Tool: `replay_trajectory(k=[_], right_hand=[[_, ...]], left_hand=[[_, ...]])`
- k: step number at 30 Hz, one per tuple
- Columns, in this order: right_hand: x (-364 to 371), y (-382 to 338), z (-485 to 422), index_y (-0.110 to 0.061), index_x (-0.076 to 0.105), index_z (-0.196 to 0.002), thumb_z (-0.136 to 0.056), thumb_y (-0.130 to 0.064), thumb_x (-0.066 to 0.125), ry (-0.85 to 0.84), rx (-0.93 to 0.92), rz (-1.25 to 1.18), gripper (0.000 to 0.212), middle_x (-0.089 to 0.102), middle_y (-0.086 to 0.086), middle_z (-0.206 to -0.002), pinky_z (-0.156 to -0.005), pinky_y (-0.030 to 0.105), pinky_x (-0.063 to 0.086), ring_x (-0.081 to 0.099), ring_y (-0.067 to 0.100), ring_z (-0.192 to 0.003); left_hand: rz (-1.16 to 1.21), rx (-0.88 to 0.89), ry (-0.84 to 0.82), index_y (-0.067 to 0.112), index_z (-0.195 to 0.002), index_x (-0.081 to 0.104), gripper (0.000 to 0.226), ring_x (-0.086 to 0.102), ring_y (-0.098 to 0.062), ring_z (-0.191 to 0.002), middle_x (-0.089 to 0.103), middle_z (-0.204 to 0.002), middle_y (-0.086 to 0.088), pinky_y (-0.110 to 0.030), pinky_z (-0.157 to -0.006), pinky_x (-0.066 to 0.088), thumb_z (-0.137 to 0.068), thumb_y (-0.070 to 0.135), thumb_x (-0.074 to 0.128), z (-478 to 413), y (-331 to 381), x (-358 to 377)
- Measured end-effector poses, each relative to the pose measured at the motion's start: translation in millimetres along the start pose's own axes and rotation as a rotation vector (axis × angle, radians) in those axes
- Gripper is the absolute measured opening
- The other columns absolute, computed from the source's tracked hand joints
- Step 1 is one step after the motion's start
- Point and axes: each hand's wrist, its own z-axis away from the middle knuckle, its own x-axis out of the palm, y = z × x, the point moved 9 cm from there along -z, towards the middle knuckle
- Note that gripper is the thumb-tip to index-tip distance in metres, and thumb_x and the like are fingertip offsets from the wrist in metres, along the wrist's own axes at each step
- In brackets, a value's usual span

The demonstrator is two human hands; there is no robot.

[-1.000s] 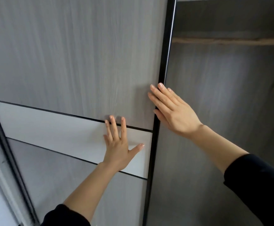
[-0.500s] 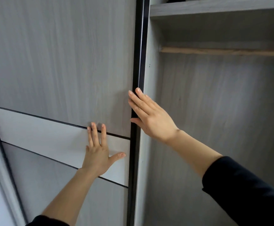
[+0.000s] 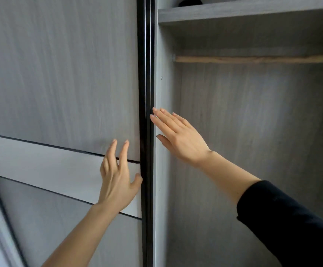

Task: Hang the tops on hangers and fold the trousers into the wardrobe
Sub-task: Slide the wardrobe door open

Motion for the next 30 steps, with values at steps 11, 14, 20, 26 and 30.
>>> replay_trajectory(k=[11, 14, 20, 26, 30], right_hand=[[-64.7, 183.3, 162.4, -0.011, 0.05, -0.132, -0.093, -0.022, 0.053, -0.306, 0.507, 0.173, 0.041, 0.047, 0.005, -0.14, -0.091, 0.037, 0.038, 0.047, 0.028, -0.122], [-97.6, 234.3, 196.9, -0.016, 0.044, -0.137, -0.094, -0.029, 0.05, -0.358, 0.586, 0.279, 0.045, 0.041, 0.002, -0.144, -0.096, 0.035, 0.035, 0.041, 0.023, -0.128], [-175.4, 337.0, 232.7, -0.014, 0.043, -0.134, -0.09, -0.03, 0.051, -0.41, 0.703, 0.508, 0.047, 0.041, 0.006, -0.135, -0.091, 0.037, 0.038, 0.039, 0.028, -0.124], [-231.0, 420.8, 252.2, -0.012, 0.051, -0.119, -0.092, -0.033, 0.051, -0.517, 0.84, 0.757, 0.034, 0.047, 0.009, -0.123, -0.093, 0.039, 0.04, 0.041, 0.029, -0.121], [-246.1, 460.5, 267.9, -0.01, 0.05, -0.128, -0.09, -0.025, 0.054, -0.593, 0.927, 0.857, 0.041, 0.047, 0.01, -0.131, -0.095, 0.041, 0.042, 0.041, 0.028, -0.126]], left_hand=[[0.122, 0.37, -0.108, 0.011, -0.134, 0.048, 0.067, 0.04, -0.034, -0.124, 0.038, -0.145, -0.013, -0.041, -0.1, 0.039, -0.07, 0.013, 0.066, -50.4, 239.4, 99.4], [0.117, 0.424, -0.149, 0.016, -0.14, 0.039, 0.068, 0.03, -0.029, -0.132, 0.031, -0.149, -0.009, -0.037, -0.106, 0.03, -0.077, 0.021, 0.061, -78.6, 310.5, 135.2], [0.276, 0.511, -0.065, 0.015, -0.14, 0.037, 0.066, 0.019, -0.023, -0.14, 0.025, -0.152, -0.01, -0.035, -0.108, 0.024, -0.079, 0.021, 0.061, -143.7, 441.1, 155.4], [0.26, 0.625, 0.04, 0.016, -0.145, 0.031, 0.071, 0.008, -0.024, -0.145, 0.011, -0.159, -0.01, -0.036, -0.114, 0.015, -0.081, 0.026, 0.06, -198.0, 524.0, 161.8], [0.297, 0.692, 0.138, 0.014, -0.143, 0.037, 0.064, 0.016, -0.028, -0.143, 0.024, -0.154, -0.014, -0.04, -0.116, 0.014, -0.084, 0.024, 0.056, -228.0, 558.4, 162.5]])
